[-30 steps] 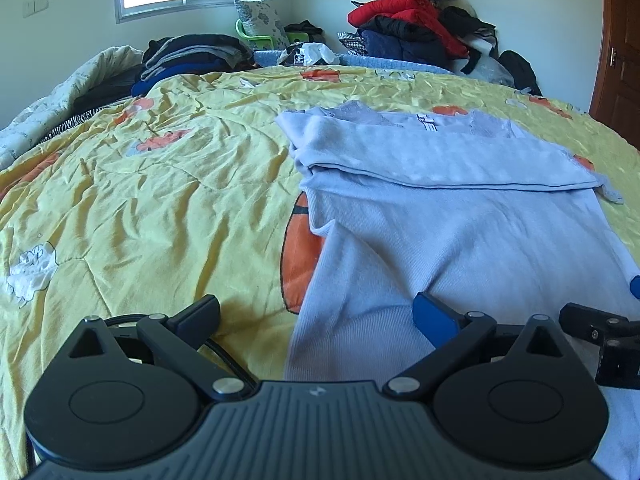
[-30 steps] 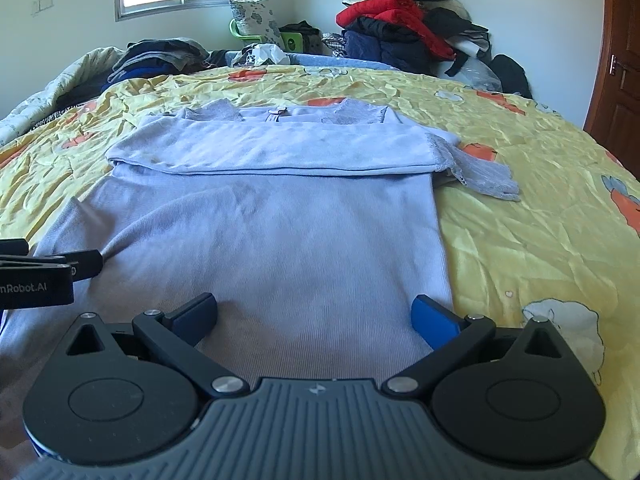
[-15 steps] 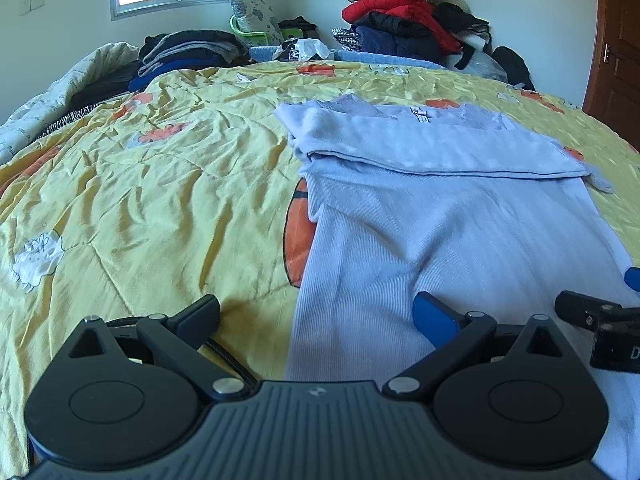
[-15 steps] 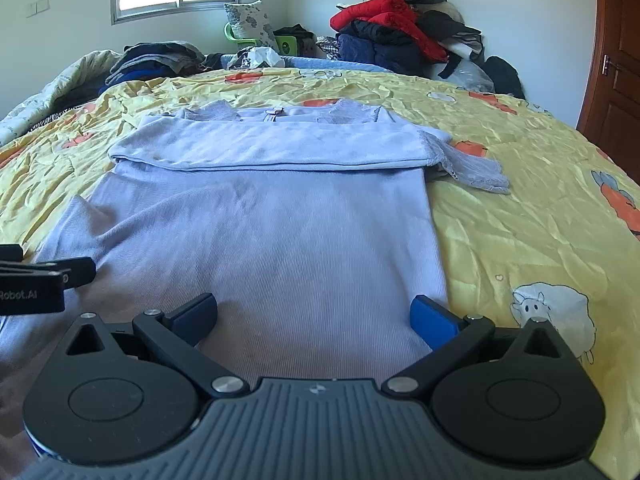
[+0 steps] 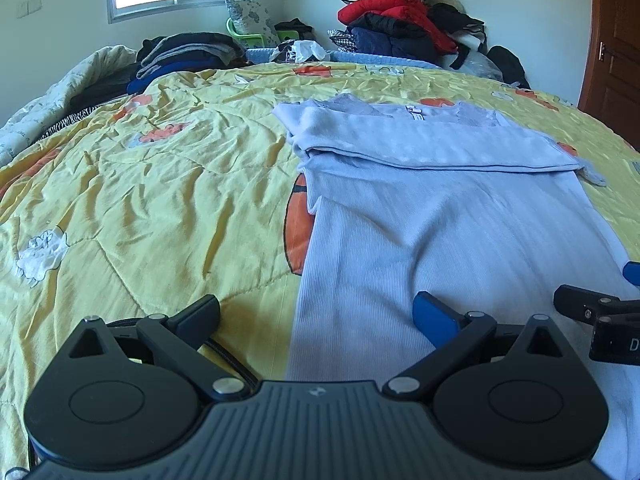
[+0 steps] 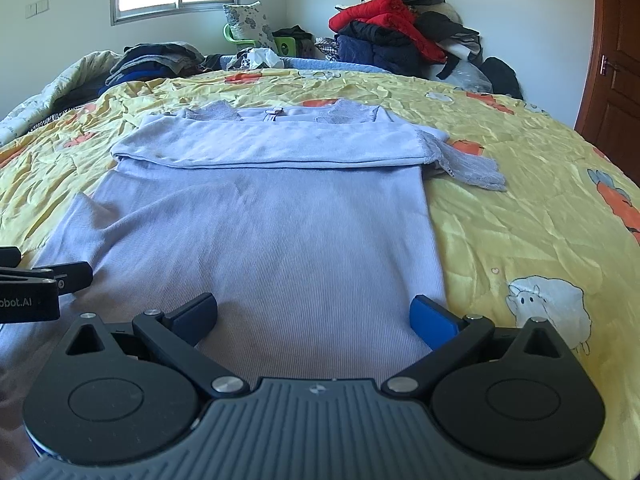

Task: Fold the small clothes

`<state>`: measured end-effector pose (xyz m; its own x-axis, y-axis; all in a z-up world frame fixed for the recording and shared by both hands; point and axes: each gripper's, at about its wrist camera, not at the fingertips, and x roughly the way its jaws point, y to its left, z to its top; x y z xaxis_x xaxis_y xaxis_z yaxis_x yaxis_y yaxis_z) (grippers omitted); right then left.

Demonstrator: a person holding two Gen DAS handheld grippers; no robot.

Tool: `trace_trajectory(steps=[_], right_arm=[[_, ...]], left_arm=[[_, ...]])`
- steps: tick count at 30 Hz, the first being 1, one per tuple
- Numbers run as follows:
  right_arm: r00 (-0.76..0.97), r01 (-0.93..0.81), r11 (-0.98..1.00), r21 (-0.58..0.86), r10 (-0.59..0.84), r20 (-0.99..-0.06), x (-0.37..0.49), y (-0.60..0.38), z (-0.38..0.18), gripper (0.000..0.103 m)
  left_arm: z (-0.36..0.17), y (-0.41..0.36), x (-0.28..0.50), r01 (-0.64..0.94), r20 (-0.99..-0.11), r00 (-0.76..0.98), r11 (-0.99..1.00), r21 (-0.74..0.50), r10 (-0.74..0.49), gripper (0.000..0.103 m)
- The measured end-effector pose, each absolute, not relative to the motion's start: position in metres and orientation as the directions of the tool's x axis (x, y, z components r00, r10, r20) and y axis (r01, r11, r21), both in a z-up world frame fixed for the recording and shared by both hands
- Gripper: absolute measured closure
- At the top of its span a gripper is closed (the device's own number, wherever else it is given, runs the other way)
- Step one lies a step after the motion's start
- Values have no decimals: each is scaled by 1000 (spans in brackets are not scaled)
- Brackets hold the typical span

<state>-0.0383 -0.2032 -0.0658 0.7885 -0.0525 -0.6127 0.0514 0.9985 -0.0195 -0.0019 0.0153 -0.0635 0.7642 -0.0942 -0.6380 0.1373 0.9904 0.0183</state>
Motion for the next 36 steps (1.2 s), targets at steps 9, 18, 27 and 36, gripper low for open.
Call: trace_trajectory(steps=[9,18,27,36], right_arm=[[778,42,999,-24,-48,-626,-43,-201,-64,1],[779,15,1000,-19,-23,-626,-62,-201,-64,1],[782,16,1000,-1,-13,-623,-85,-203,-62,1],[764,8,998,61,33,-644,-110,-210,-51,1]], left_arm=[[-62,20,-11,186,-648,751,982,25,-126,0],[-59,38,-36,280,-672,710,960,-1,-208,0],[-57,42,-60,290,-696,685,957,-13,-216,0],[-53,47,-61,249,-720,661,967,-54,-210,0]])
